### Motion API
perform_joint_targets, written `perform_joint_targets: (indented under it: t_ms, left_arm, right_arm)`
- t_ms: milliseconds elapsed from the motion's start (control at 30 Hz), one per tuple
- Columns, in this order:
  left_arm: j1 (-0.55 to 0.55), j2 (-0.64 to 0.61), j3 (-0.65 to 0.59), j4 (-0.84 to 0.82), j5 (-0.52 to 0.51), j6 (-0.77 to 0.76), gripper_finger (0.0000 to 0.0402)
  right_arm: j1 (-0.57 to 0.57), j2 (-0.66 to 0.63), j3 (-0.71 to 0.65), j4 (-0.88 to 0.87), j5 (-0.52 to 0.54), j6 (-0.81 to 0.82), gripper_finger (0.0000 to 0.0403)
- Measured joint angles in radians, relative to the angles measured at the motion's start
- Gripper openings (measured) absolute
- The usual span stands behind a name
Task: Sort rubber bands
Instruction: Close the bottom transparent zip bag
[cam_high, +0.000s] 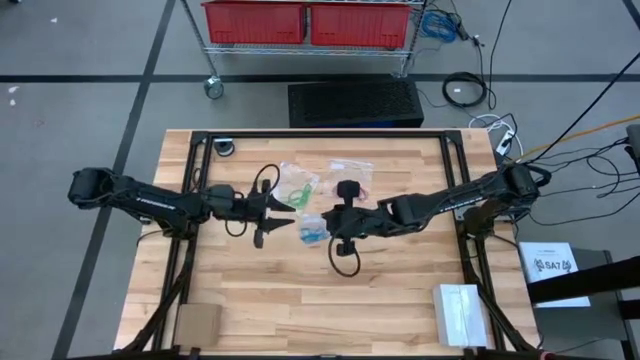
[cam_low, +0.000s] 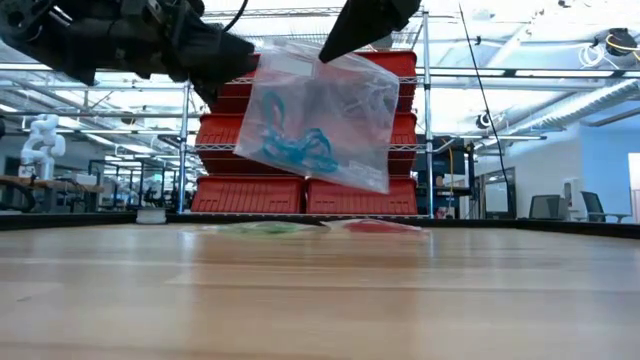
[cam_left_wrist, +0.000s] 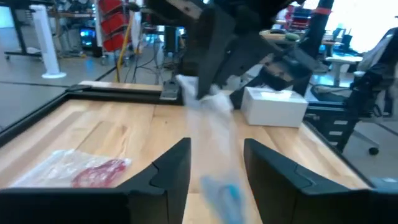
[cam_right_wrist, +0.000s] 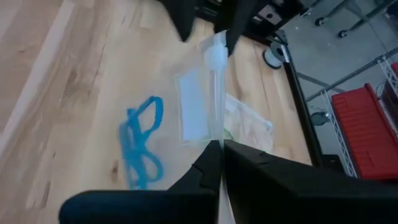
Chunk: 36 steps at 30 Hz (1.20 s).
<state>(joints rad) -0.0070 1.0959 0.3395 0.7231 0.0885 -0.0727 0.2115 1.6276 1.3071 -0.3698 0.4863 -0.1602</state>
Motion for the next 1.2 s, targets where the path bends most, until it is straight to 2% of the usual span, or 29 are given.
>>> perform_joint_targets:
  t_ms: [467, 633, 833, 1033, 1200]
  left_arm:
    - [-0.029, 0.109, 0.097, -0.002, -0.035, 0.002, 0.0154]
    - [-0.029, 0.108, 0.097, -0.008, -0.037, 0.008, 0.0108]
    - [-0.028, 0.108, 0.097, -0.006, -0.037, 0.050, 0.0012]
    - [-0.028, 0.108, 0.097, -0.007, -0.038, 0.064, 0.0005]
    - [-0.029, 0.108, 0.098, -0.049, -0.027, 0.093, 0.0003]
  right_arm:
    - [0.000, 0.000, 0.000, -0.002, 0.012, -0.005, 0.0000]
    - [0.000, 0.000, 0.000, -0.004, 0.012, -0.005, 0.0000]
    - [0.000, 0.000, 0.000, -0.032, 0.004, 0.020, 0.0000]
    - [0.012, 0.000, 0.001, -0.036, 0.005, 0.044, 0.0011]
    - [0.028, 0.000, 0.001, 0.028, 0.006, 0.058, 0.0044]
